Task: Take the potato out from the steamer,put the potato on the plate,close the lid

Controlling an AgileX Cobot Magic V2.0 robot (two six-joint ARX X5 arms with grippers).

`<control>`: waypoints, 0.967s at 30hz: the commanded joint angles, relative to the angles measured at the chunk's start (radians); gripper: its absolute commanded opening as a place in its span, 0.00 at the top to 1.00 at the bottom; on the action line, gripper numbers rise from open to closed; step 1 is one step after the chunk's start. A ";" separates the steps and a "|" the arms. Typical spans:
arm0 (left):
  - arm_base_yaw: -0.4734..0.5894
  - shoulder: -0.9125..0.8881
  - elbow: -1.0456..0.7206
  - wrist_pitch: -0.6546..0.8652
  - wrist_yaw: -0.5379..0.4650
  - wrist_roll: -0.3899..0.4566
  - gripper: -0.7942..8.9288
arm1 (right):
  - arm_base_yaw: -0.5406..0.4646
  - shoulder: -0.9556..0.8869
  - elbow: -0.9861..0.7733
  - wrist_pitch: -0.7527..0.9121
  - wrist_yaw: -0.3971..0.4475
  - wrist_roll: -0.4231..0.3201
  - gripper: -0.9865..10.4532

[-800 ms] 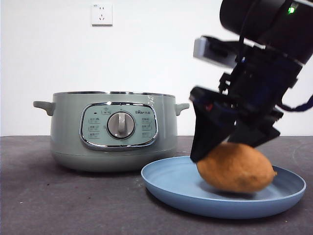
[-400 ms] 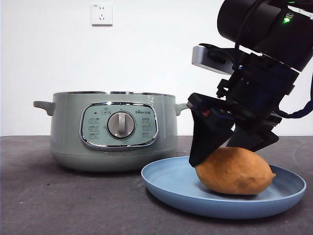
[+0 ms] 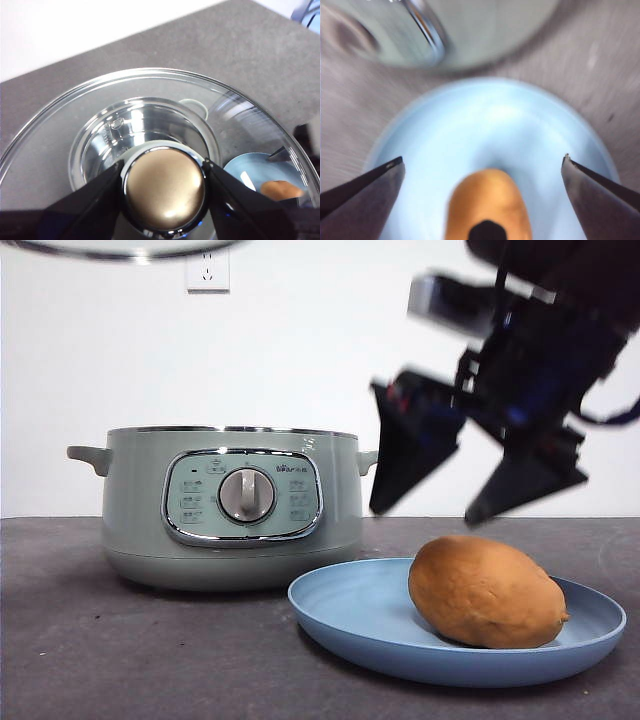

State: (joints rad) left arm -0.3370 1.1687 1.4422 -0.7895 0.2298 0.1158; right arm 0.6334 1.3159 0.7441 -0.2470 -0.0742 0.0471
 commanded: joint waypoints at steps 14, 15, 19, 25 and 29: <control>-0.022 0.309 0.006 0.282 0.008 0.027 0.93 | 0.001 -0.517 0.107 -0.234 0.029 0.069 0.36; -0.024 0.325 0.006 0.292 0.008 0.027 0.93 | 0.001 -0.536 0.113 -0.243 0.030 0.072 0.36; -0.035 0.386 0.006 0.332 0.009 0.027 0.93 | 0.001 -0.605 0.130 -0.270 0.030 0.077 0.36; -0.058 0.464 0.006 0.378 0.004 0.027 0.93 | 0.001 -0.637 0.130 -0.294 0.032 0.076 0.36; -0.056 0.491 0.006 0.378 -0.021 0.028 0.93 | 0.001 -0.636 0.130 -0.319 0.031 0.076 0.36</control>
State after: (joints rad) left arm -0.3946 1.6646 1.4418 -0.4503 0.2043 0.1314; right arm 0.6334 0.6811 0.8749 -0.5705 -0.0475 0.1135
